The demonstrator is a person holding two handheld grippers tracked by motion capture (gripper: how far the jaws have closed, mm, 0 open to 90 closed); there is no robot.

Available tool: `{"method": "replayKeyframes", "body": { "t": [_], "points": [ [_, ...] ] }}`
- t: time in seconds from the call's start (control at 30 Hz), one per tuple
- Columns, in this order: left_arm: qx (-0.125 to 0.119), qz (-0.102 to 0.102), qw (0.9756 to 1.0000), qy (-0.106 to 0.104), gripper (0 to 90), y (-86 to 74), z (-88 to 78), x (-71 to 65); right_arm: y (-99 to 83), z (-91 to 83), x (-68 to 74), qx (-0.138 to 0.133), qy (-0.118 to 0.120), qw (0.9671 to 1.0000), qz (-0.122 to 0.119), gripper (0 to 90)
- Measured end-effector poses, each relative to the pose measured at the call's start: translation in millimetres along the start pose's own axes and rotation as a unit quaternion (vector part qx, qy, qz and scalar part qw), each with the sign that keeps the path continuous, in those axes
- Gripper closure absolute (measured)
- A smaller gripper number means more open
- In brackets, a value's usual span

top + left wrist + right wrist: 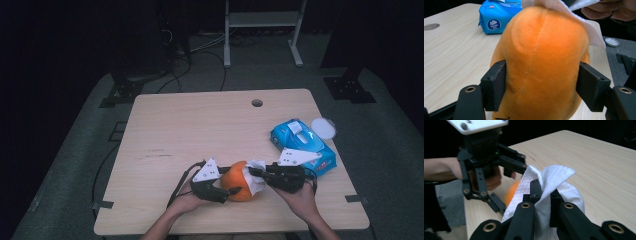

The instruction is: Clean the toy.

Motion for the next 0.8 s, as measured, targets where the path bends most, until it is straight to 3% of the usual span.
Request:
{"method": "replayKeyframes", "body": {
  "t": [0.13,0.23,0.3,0.43,0.57,0.7,0.8],
  "points": [
    [0.012,0.025,0.9996,-0.001,30.1,1.4,3.8,-6.0,4.5,7.9,11.0,-0.003,0.023,0.9997,-0.012,85.8],
    [0.01,0.026,0.9996,-0.003,30.2,1.1,4.1,-6.5,8.0,11.7,11.9,-0.006,0.012,0.9997,-0.021,85.8],
    [0.009,0.026,0.9996,-0.006,30.4,0.4,3.1,-5.8,8.9,12.9,6.8,-0.01,0.002,0.9999,-0.01,85.8],
    [0.007,0.016,0.9998,-0.009,30.5,-1.9,-0.2,-3.2,4.0,11.4,-6.5,-0.012,-0.021,0.9997,0.009,85.8],
    [-0.01,-0.024,0.9996,-0.009,30.5,-6.9,-9.0,7.7,-4.6,5.1,-16.2,-0.009,-0.033,0.999,0.027,85.7],
    [-0.011,-0.03,0.9994,-0.011,30.1,-8.2,-10.0,10.4,-7.6,3.8,-9.5,-0.011,-0.025,0.9991,0.031,84.5],
    [-0.013,-0.029,0.9995,-0.01,30.0,-7.4,-8.4,9.3,-3.3,6.1,0.9,-0.022,-0.004,0.9995,0.023,84.8]
  ]
}}
Point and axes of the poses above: each handheld gripper's, and its own axes: z roughly forward along the jaws, y roughly out of its top, x roughly to its left, the point moved 3 cm from there along z, roughly forward along the jaws, and after that the axes turned 14 degrees about -y, right-handed, at the moved point
